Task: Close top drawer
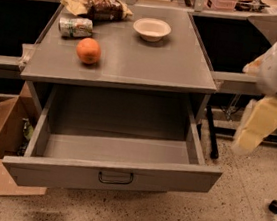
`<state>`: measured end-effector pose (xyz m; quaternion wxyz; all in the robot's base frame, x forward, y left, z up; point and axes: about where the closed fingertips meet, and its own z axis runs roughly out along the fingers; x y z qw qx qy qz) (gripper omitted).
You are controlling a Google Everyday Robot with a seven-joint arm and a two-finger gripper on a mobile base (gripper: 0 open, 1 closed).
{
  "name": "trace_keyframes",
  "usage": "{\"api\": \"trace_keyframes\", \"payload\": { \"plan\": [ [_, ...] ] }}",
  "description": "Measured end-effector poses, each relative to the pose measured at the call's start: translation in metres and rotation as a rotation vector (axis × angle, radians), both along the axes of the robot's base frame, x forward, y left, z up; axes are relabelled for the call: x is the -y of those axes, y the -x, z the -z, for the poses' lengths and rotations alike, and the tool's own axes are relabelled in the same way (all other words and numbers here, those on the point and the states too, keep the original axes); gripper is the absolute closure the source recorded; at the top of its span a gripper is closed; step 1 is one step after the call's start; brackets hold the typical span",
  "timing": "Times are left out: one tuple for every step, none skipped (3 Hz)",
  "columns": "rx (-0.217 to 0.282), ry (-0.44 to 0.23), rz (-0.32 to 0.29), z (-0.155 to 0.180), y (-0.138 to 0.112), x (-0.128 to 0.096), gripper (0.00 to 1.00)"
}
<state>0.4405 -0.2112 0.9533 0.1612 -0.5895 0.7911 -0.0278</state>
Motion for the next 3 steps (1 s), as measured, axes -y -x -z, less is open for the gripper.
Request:
{"api": "trace_keyframes", "payload": {
  "plan": [
    [-0.037,-0.090,0.107,0.068,0.000,-0.022,0.19],
    [-0.048,-0.201,0.174,0.121,0.004,-0.044,0.43],
    [0.015,-0.221,0.183,0.118,-0.010,-0.047,0.74]
  ]
}}
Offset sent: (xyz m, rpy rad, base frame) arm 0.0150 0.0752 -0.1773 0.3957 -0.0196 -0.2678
